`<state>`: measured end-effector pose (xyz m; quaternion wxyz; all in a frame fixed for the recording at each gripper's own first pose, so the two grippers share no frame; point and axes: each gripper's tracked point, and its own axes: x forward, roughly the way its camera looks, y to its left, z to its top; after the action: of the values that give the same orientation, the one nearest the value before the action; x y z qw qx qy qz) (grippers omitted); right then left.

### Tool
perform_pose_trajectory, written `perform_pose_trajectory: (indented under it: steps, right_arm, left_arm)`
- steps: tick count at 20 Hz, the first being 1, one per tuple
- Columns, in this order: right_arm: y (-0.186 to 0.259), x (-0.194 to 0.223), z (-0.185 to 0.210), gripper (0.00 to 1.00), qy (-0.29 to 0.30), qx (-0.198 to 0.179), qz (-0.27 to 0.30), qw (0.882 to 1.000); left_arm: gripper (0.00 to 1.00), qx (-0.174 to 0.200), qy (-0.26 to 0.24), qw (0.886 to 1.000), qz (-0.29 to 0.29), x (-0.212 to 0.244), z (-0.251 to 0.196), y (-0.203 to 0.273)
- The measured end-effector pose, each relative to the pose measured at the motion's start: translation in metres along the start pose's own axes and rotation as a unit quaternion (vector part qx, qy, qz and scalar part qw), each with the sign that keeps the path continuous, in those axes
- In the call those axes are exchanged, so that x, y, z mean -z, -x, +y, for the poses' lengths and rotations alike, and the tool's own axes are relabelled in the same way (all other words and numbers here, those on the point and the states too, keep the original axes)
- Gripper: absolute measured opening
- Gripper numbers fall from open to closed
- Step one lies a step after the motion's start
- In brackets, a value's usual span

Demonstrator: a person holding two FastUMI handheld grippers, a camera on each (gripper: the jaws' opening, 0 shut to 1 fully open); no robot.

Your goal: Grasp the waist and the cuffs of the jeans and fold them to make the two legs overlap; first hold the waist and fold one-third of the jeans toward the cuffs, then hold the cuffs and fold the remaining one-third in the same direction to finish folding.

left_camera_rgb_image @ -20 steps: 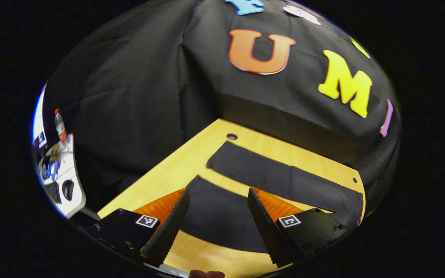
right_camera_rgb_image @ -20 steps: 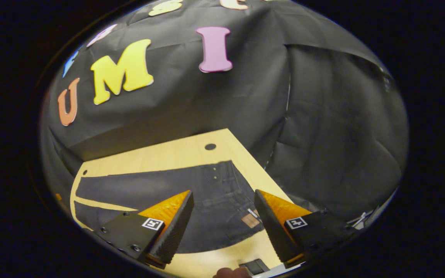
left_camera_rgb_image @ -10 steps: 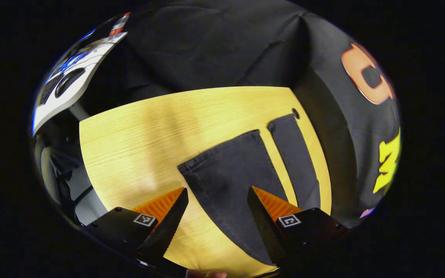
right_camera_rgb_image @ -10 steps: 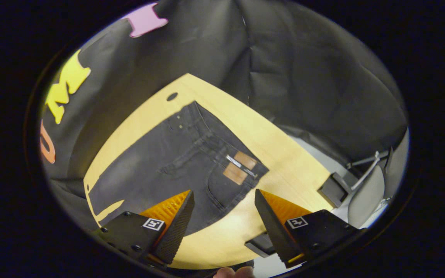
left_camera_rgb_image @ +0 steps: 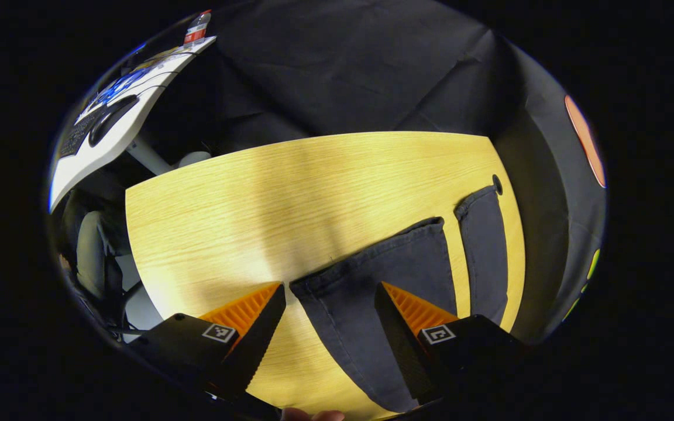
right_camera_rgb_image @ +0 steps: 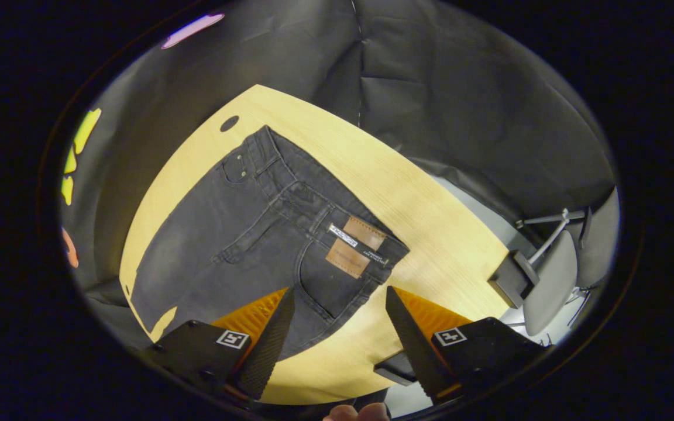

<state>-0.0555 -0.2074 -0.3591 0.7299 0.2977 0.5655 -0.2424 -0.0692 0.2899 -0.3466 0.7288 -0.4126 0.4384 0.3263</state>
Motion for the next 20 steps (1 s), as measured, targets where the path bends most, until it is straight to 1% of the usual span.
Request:
perform_pose_trajectory:
  steps: [1, 2, 3, 4, 8, 9, 10, 11, 12, 13, 14, 15, 16, 17, 18, 19, 20]
  right_arm:
    - [-0.003, -0.001, 0.000, 0.99, -0.003, 0.004, 0.003, 1.000]
    - [-0.007, -0.003, 0.001, 0.99, -0.008, 0.009, 0.006, 1.000]
    - [-0.011, -0.005, 0.000, 0.94, -0.012, 0.017, 0.005, 1.000]
    - [-0.014, -0.009, -0.002, 0.98, -0.019, 0.031, 0.003, 0.999]
    - [-0.028, -0.017, -0.003, 0.98, -0.045, 0.061, 0.002, 0.997]
    - [-0.028, -0.013, -0.010, 0.99, -0.051, 0.080, 0.005, 0.995]
    - [-0.032, -0.010, -0.013, 0.94, -0.066, 0.094, 0.006, 0.993]
    - [-0.040, 0.001, -0.012, 0.98, -0.088, 0.092, 0.022, 0.992]
    - [-0.046, 0.010, -0.008, 0.99, -0.100, 0.084, 0.034, 0.991]
    - [-0.055, 0.008, -0.007, 0.94, -0.107, 0.090, 0.020, 0.990]
    - [-0.058, 0.008, -0.005, 0.93, -0.089, 0.094, 0.019, 0.991]
    - [-0.060, 0.004, -0.002, 0.92, -0.070, 0.097, 0.005, 0.993]
    - [-0.055, 0.002, 0.001, 0.91, -0.060, 0.098, -0.005, 0.993]
    - [-0.051, 0.004, 0.004, 0.87, -0.069, 0.084, -0.009, 0.994]
    - [-0.051, 0.002, 0.001, 0.83, -0.080, 0.081, -0.020, 0.993]
    - [-0.050, 0.002, 0.000, 0.79, -0.074, 0.074, -0.015, 0.994]
    - [-0.051, 0.004, -0.010, 0.73, -0.058, 0.094, -0.010, 0.994]
  left_arm:
    - [0.99, -0.006, -0.002, 1.000, 0.002, 0.002, -0.002, -0.001]
    - [0.99, -0.012, -0.004, 1.000, 0.004, 0.003, -0.003, -0.003]
    - [0.99, -0.019, -0.010, 1.000, 0.006, 0.004, -0.004, -0.003]
    - [1.00, -0.027, -0.017, 0.999, 0.009, 0.005, -0.004, -0.003]
    - [0.98, -0.057, -0.018, 0.998, 0.017, 0.005, 0.001, -0.007]
    - [0.96, -0.066, -0.014, 0.998, 0.019, 0.005, 0.005, -0.006]
    - [0.86, -0.069, -0.010, 0.997, 0.020, 0.004, 0.005, -0.006]
    - [0.78, -0.072, -0.007, 0.997, 0.022, 0.004, 0.006, -0.007]
    - [0.76, -0.075, -0.007, 0.997, 0.024, 0.004, 0.008, -0.007]
    - [0.71, -0.077, -0.008, 0.997, 0.029, 0.005, 0.008, -0.008]
    - [0.69, -0.078, -0.010, 0.996, 0.030, 0.004, 0.009, -0.007]
    - [0.64, -0.079, -0.010, 0.996, 0.029, 0.005, 0.009, -0.010]
    - [0.70, -0.081, -0.009, 0.996, 0.028, 0.004, 0.009, -0.009]
    - [0.55, -0.087, -0.007, 0.996, 0.025, 0.004, 0.010, -0.010]
    - [0.48, -0.094, -0.003, 0.995, 0.022, 0.004, 0.012, -0.007]
    - [0.37, -0.093, -0.004, 0.995, 0.020, 0.004, 0.011, -0.008]
    - [0.34, -0.085, -0.009, 0.996, 0.015, 0.003, 0.009, -0.011]
